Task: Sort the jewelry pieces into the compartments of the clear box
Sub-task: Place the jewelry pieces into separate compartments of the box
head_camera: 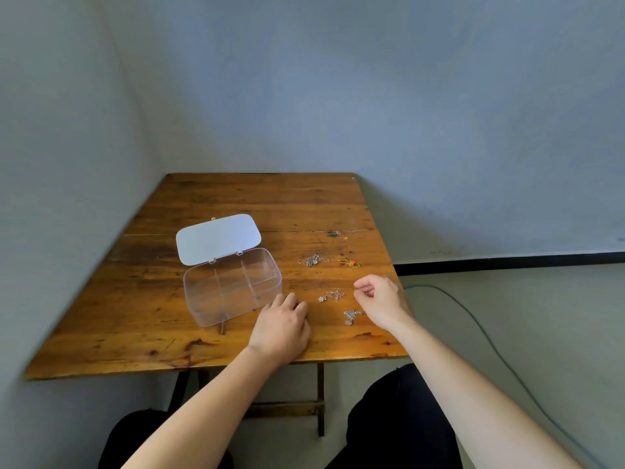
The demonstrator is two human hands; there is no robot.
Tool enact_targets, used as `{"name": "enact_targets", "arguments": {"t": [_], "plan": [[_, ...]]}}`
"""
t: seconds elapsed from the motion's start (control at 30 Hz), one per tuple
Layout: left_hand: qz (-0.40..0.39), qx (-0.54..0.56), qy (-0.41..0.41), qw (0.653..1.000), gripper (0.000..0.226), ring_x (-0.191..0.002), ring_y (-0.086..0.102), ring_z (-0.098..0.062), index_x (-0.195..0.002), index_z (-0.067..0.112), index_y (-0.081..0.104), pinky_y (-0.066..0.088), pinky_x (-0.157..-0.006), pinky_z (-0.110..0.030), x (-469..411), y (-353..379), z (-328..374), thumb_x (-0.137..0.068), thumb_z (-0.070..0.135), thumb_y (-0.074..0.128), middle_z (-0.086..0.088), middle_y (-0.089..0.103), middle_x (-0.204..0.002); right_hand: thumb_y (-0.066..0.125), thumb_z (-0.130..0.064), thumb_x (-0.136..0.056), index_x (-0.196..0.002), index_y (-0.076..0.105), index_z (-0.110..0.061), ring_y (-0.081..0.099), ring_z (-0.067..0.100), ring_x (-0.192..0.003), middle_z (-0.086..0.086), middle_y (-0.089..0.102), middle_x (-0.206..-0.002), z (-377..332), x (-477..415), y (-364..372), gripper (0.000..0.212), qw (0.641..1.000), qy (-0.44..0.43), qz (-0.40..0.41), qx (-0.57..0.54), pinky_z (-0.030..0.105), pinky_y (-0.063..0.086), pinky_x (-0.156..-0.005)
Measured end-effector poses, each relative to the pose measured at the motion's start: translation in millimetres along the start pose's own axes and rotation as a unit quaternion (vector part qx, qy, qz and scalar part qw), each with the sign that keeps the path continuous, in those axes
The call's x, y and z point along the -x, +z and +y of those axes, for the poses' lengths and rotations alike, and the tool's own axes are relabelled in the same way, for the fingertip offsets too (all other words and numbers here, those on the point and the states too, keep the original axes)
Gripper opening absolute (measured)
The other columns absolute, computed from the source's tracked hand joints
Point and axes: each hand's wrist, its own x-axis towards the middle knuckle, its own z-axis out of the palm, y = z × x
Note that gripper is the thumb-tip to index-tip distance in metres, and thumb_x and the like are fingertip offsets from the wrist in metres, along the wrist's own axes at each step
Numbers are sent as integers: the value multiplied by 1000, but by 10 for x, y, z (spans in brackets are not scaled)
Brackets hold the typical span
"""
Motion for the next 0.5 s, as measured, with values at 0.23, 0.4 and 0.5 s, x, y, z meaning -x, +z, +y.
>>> {"name": "enact_targets", "arguments": {"t": [0.23, 0.4, 0.5], "plan": [[4, 37, -45, 998, 29, -109, 54, -24, -121, 13, 60, 54, -82, -37, -593, -117, 114, -98, 21, 44, -6, 60, -117, 63, -30, -95, -131, 59, -26, 58, 18, -112, 0, 58, -127, 27, -413, 17, 37, 999, 15, 16, 35, 39, 55, -88], [-30, 29, -55, 998, 43, -118, 47, -30, -131, 8, 52, 48, -90, -38, -1114, -89, 177, -88, 4, 54, -13, 52, -130, 57, -42, -97, -146, 45, -31, 61, 29, -112, 5, 47, -140, 33, -669, 85, 51, 997, 38, -32, 61, 49, 58, -85], [-63, 7, -75, 995, 47, -120, 44, -33, -135, 8, 47, 45, -96, -40, -1320, -47, 179, -88, 5, 53, -16, 47, -134, 50, -53, -98, -149, 40, -36, 57, 30, -117, 5, 46, -141, 51, -721, 125, 55, 992, 29, -28, 118, 46, 53, -93]]}}
